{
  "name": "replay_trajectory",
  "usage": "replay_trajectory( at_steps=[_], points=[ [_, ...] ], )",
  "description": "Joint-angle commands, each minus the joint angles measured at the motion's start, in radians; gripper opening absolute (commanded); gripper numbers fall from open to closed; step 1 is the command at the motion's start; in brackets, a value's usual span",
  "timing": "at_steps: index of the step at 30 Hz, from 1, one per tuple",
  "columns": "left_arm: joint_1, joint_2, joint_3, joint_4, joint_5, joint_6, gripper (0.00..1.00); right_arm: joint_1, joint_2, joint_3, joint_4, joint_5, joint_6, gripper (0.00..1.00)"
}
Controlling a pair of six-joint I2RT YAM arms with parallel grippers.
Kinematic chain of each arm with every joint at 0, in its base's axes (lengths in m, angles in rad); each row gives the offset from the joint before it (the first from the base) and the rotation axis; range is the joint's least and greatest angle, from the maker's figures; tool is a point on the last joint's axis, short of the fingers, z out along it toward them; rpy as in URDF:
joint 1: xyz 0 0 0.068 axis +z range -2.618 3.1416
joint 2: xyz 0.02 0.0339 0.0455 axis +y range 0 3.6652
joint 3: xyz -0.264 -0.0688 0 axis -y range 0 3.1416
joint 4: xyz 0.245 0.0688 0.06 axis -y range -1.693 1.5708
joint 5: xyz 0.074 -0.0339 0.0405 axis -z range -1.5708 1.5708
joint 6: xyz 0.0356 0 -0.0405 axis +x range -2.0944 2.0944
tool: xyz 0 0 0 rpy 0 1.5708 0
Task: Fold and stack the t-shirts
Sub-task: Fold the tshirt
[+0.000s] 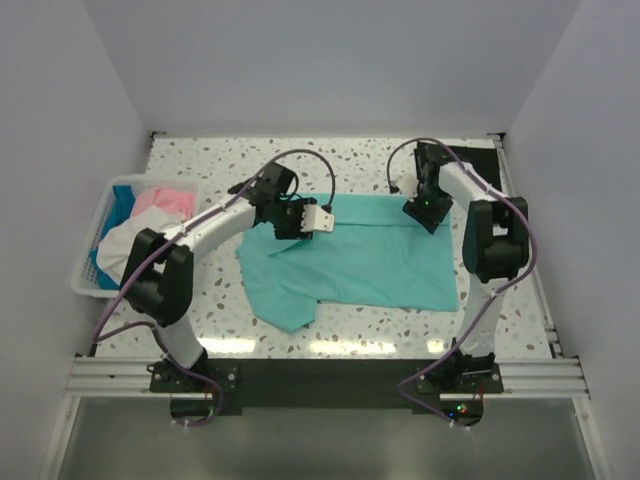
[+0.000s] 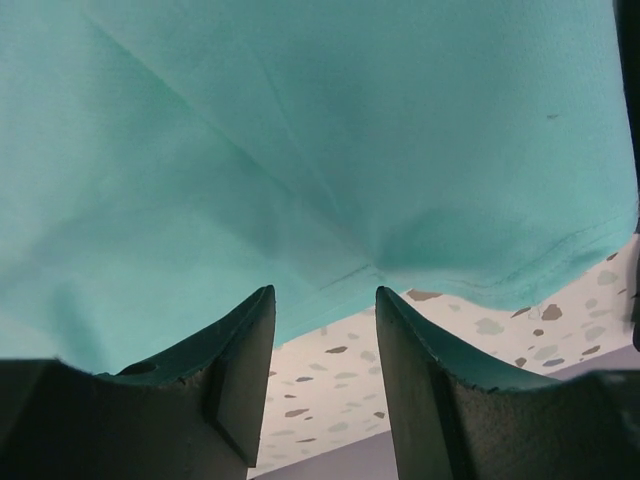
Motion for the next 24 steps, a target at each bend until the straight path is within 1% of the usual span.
replay_trajectory(
  at_steps=[1,4,8,13,16,20,24],
  points=[
    [-0.037,0.001,-0.037,0.093,-0.030,0.196,0.54,-0.004,0.038,0.037,0.059,0.066,-0.001,0.48],
    [-0.058,0.014,-0.063,0.124,-0.038,0.260,0.54,-0.005,0.052,0.044,0.079,0.089,-0.003,0.48],
    [-0.080,0.032,-0.082,0.156,-0.035,0.309,0.53,-0.005,0.069,0.044,0.087,0.108,-0.008,0.45],
    [-0.108,0.076,-0.076,0.175,-0.046,0.374,0.52,-0.004,0.062,0.034,0.098,0.120,-0.014,0.43],
    [-0.109,0.113,-0.059,0.184,-0.070,0.400,0.49,-0.002,0.064,0.043,0.093,0.125,-0.015,0.41],
    [-0.109,0.146,-0.039,0.158,-0.082,0.432,0.49,-0.002,0.050,0.049,0.084,0.128,-0.026,0.41],
    [-0.108,0.162,-0.054,0.217,-0.102,0.429,0.47,-0.002,0.043,0.035,0.091,0.139,-0.047,0.41]
  ],
)
